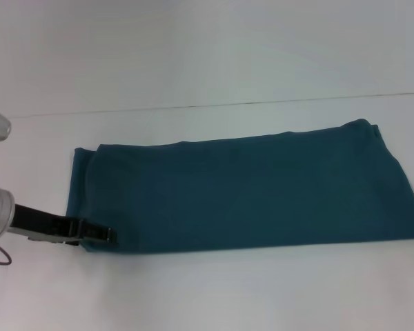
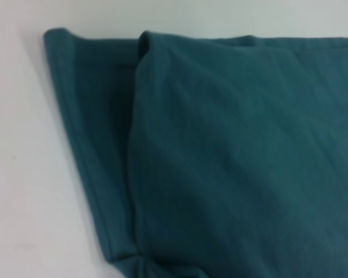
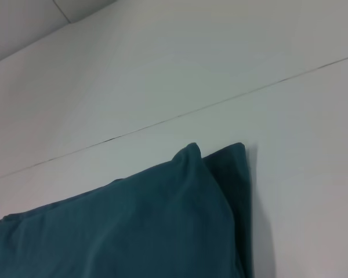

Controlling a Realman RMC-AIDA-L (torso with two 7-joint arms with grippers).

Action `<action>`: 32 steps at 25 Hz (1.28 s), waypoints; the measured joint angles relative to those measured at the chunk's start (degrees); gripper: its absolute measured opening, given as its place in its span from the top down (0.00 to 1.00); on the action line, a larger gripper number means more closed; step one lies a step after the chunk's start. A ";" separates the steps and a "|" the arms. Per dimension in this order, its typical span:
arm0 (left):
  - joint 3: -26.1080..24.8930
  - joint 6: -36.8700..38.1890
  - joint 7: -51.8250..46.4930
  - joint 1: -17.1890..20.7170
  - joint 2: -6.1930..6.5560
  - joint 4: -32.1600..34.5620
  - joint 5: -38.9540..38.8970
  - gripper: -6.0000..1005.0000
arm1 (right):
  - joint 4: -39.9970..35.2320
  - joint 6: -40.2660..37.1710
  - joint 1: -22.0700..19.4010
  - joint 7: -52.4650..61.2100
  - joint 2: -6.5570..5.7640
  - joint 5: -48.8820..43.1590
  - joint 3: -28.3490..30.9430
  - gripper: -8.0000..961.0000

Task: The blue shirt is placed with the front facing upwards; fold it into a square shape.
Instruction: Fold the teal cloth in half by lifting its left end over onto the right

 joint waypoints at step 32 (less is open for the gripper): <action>0.11 -1.66 -0.54 -0.67 -0.11 -0.33 1.88 0.10 | 0.00 -0.10 0.24 0.44 -0.17 -0.01 0.00 0.16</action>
